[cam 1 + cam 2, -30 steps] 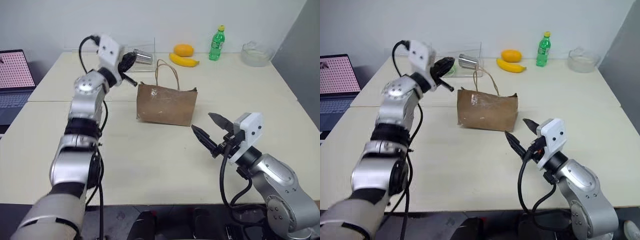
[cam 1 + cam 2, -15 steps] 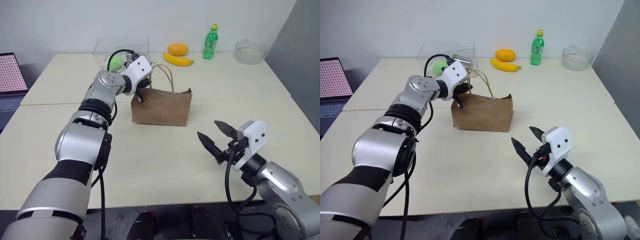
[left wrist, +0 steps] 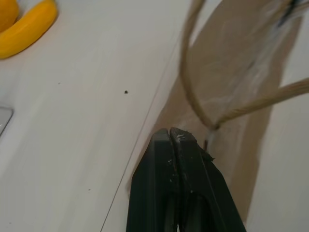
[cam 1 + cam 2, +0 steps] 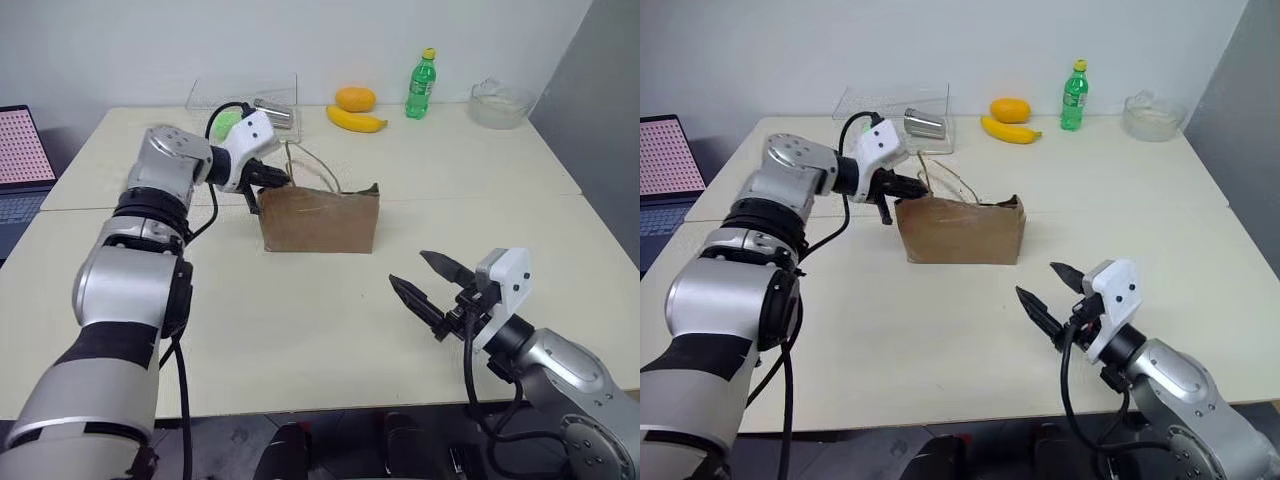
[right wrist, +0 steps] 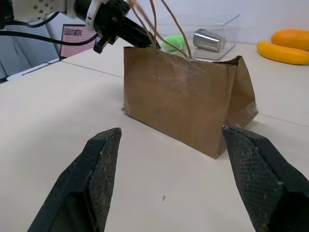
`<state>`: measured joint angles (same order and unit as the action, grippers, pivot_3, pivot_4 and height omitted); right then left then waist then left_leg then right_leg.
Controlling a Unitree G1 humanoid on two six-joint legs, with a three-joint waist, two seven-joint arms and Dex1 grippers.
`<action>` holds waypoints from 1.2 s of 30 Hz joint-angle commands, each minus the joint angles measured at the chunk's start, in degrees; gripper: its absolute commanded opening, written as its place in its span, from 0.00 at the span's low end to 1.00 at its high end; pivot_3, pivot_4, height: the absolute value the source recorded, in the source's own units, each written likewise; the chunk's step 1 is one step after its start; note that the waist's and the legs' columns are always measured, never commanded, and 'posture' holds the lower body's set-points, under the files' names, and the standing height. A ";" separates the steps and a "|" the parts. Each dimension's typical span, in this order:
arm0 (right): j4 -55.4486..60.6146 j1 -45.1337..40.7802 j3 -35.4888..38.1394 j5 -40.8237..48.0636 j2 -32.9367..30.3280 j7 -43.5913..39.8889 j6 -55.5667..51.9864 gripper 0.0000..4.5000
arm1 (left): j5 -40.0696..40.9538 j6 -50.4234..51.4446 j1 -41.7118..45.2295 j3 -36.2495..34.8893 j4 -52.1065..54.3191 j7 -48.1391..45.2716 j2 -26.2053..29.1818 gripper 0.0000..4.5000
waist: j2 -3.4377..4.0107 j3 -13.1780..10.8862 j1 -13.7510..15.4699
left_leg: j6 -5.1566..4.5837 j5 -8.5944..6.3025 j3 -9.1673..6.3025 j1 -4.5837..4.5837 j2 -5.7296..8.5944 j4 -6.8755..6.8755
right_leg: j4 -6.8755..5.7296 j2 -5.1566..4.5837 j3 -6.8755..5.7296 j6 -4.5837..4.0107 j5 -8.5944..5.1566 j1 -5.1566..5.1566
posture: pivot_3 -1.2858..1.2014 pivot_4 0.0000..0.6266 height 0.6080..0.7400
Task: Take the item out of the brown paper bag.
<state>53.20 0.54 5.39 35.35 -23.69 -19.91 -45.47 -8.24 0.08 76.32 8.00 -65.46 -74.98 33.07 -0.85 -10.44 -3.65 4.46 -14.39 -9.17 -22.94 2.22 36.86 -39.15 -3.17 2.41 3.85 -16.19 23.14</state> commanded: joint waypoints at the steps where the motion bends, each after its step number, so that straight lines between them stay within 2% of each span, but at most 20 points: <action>1: 3.08 -1.69 -0.08 2.46 -0.92 -0.56 1.16 0.78 | 3.98 8.70 -5.30 -1.04 13.30 -6.60 2.81 0.00 | 0.00 0.00 -0.19 | 0.00 0.00 0.01 0.01 0.00 0.00 | -0.01 0.00 0.02 0.00 0.00 0.00 | 0.52 0.24 1.00; 6: 0.75 -3.63 -1.33 3.55 -1.73 -1.39 1.79 0.78 | 7.34 21.79 -17.99 -0.83 34.55 -9.25 7.45 0.00 | 0.03 0.02 -0.77 | 0.00 0.00 -0.01 0.04 -0.03 0.01 | -0.06 0.00 0.04 0.00 0.00 -0.01 | 0.52 0.24 1.00; 15: -0.89 -4.76 -2.45 4.02 -2.42 -1.98 2.40 0.78 | 14.86 38.21 -29.39 -1.74 57.15 -8.98 12.96 0.00 | 0.02 0.01 -0.98 | -0.01 0.01 -0.01 0.08 -0.04 0.11 | -0.32 0.00 0.03 -0.01 -0.01 -0.02 | 0.52 0.24 1.00; 19: -0.78 -4.03 -2.56 4.07 -3.46 -2.52 2.57 0.78 | 25.02 49.10 -33.03 -4.44 69.98 -10.87 14.56 0.00 | 0.02 0.01 -0.99 | -0.01 0.01 0.00 0.08 -0.04 0.11 | -0.31 0.00 0.04 -0.02 -0.01 -0.02 | 0.52 0.24 1.00; 21: -0.58 -3.66 -2.54 4.35 -3.96 -2.66 2.46 0.78 | 31.34 55.26 -37.52 -5.54 77.69 -13.08 17.91 0.00 | 0.02 0.01 -1.13 | -0.01 0.01 0.01 0.07 -0.06 0.10 | -0.30 0.00 0.05 -0.03 -0.01 -0.01 | 0.52 0.24 1.00; 24: -0.29 -3.42 -2.39 4.86 -4.31 -2.49 2.48 0.78 | 34.28 54.95 -44.77 -6.37 82.95 -12.39 21.69 0.00 | 0.06 0.03 -1.39 | -0.01 0.01 0.15 0.20 -0.17 -0.01 | -0.33 0.04 0.16 -0.08 -0.05 0.01 | 0.52 0.24 1.00; 28: 0.08 -3.08 -2.18 5.77 -5.10 -2.55 2.28 0.78 | 32.17 43.77 -43.95 -8.60 79.67 -4.22 17.42 0.00 | 0.00 0.02 0.02 | 0.00 0.01 0.11 0.20 -0.26 0.08 | -0.44 0.10 0.02 -0.12 -0.06 -0.04 | 0.52 0.24 1.00; 31: 0.36 -2.92 -2.88 5.35 -6.84 -3.86 2.26 0.78 | 27.48 27.55 -43.26 -8.91 75.69 0.39 13.64 0.00 | -0.05 0.05 0.96 | 0.00 0.01 0.13 0.23 -0.21 0.11 | -0.25 0.08 0.03 -0.10 -0.05 -0.19 | 0.52 0.24 1.00; 34: 0.84 -2.01 -4.08 4.71 -9.09 -5.29 2.18 0.78 | 21.66 5.77 -47.46 -6.69 71.62 -2.33 13.91 0.13 | -0.01 0.08 0.96 | 0.00 0.01 0.17 0.23 -0.22 0.06 | -0.05 0.07 0.07 -0.12 -0.04 -0.21 | 0.52 0.24 1.00; 36: 1.23 -1.24 -4.41 4.56 -10.32 -5.79 2.23 0.78 | 19.69 -6.84 -49.83 -5.87 68.35 -4.69 14.06 0.27 | 0.02 0.09 0.71 | 0.00 0.00 0.27 0.26 -0.27 -0.07 | 0.07 0.05 0.11 -0.13 -0.03 -0.20 | 0.52 0.24 1.00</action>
<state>51.54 -0.61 0.93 39.52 -33.54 -24.92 -44.18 13.32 3.77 27.49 1.87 4.56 -77.79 46.49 -0.83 -10.35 -2.93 4.45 -14.40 -8.85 -22.72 1.93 36.73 -39.06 -3.12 2.55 3.71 -16.22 23.00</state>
